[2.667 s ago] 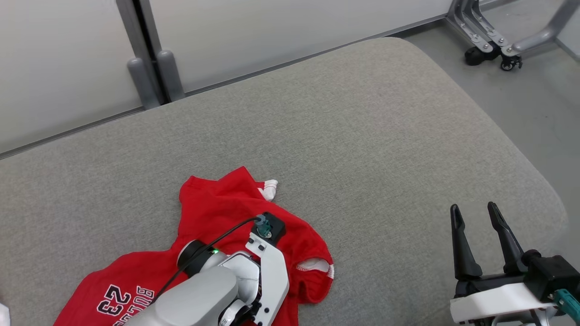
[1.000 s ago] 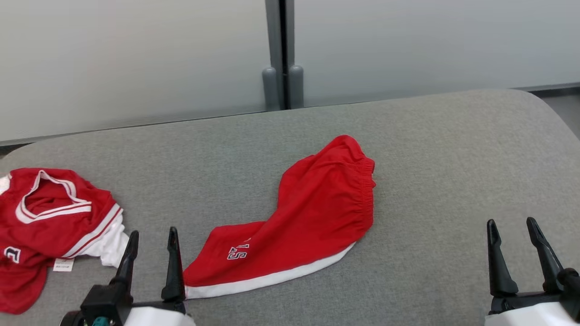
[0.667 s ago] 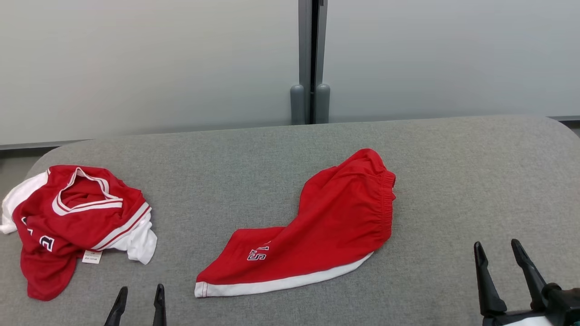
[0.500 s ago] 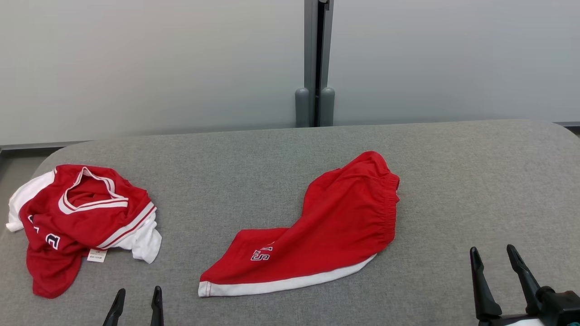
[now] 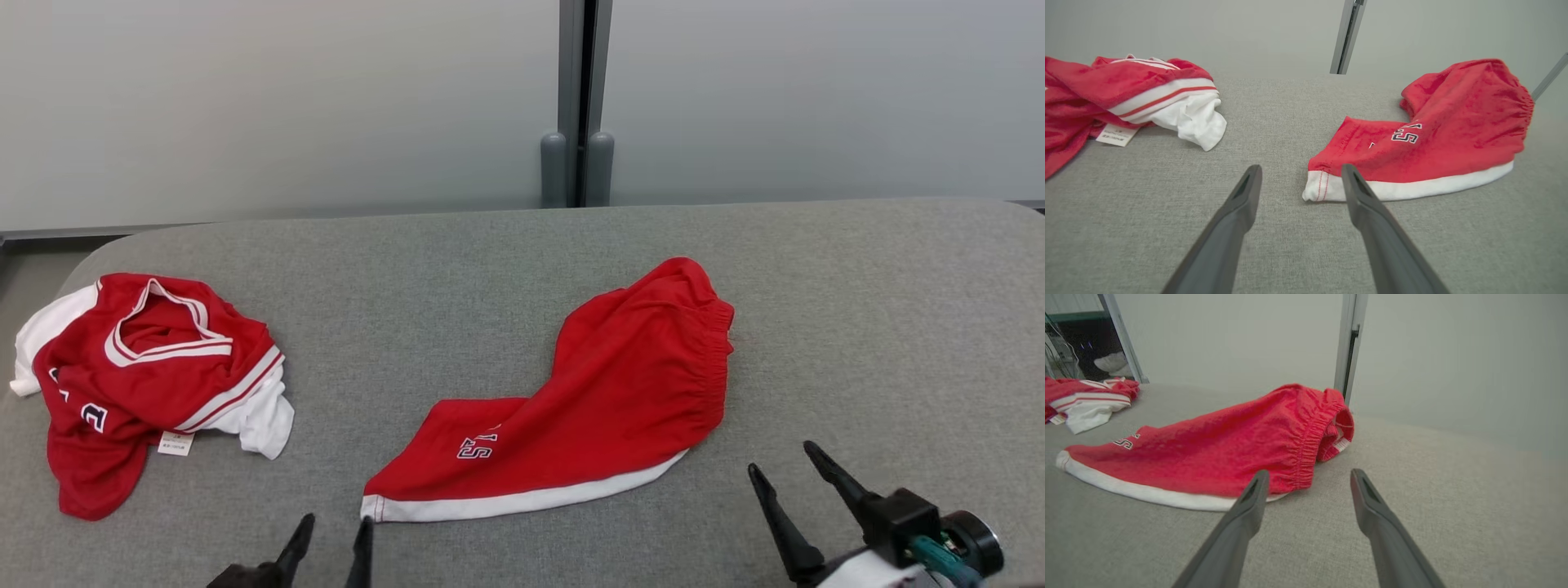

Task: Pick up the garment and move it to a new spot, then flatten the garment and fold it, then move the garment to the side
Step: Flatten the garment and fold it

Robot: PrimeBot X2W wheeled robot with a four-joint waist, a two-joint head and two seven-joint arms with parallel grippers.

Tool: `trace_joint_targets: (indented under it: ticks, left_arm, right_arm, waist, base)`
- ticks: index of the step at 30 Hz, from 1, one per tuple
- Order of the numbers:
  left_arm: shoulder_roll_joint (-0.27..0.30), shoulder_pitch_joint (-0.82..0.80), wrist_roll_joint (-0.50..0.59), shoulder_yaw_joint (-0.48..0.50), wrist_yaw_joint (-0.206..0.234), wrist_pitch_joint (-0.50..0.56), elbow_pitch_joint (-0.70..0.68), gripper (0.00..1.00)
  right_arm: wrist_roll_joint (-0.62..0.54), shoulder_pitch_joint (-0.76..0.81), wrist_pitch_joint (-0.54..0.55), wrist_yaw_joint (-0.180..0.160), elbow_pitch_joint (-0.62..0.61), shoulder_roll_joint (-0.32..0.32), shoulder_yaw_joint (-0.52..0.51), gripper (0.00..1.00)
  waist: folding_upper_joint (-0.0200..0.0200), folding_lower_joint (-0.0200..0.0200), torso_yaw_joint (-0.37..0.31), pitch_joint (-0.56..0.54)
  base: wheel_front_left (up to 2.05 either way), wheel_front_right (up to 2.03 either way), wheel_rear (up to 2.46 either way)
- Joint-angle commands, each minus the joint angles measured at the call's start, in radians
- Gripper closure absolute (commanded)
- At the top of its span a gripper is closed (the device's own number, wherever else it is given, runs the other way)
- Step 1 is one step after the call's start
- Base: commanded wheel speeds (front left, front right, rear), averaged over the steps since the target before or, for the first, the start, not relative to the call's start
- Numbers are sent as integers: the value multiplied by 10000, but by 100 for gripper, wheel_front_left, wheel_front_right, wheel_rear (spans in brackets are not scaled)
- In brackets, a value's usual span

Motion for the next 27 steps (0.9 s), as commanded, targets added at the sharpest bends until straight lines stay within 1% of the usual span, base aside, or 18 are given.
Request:
trace_joint_targets:
  ticks: [1, 3, 5, 9, 14, 20, 27]
  left_arm:
    - [46, -411, -120, -289, -67, 253, 157, 0]
    - [55, -735, -279, -591, -99, 629, 387, 0]
    - [49, -1085, -428, -852, -122, 824, 486, 0]
    - [45, -1592, -654, -1164, -126, 1054, 808, 0]
    - [28, -2073, -790, -1443, -132, 1150, 1161, 0]
    - [66, -2470, -1085, -1712, -140, 1155, 1388, 0]
    - [164, -2832, -1370, -1943, -124, 1478, 1759, 0]
  right_arm:
    - [87, -555, 78, 10, 680, -259, 440, 0]
    - [100, -1199, 360, 10, 1542, -525, 1243, 0]
    - [235, -1801, 541, 10, 2223, -682, 1806, 0]
    - [472, -2898, 518, 10, 3300, -840, 2656, 0]
    - [688, -3980, 377, 10, 4269, -994, 3538, 0]
    - [1067, -4868, 130, 10, 4895, -1084, 4272, 0]
    - [1837, -5388, 18, 12, 4883, -1158, 5509, 0]
  waist:
    - [-1, 0, 147, 211]
    - [-1, 0, 248, 421]
    - [-1, 0, 348, 638]
    - [-1, 0, 449, 1050]
    - [-1, 0, 476, 1515]
    - [-1, 0, 476, 1931]
    - [-1, 0, 495, 2270]
  base:
    - [0, 0, 0]
    - [0, 0, 0]
    - [0, 0, 0]
    - [0, 0, 0]
    - [0, 0, 0]
    - [0, 0, 0]
    - [0, 0, 0]
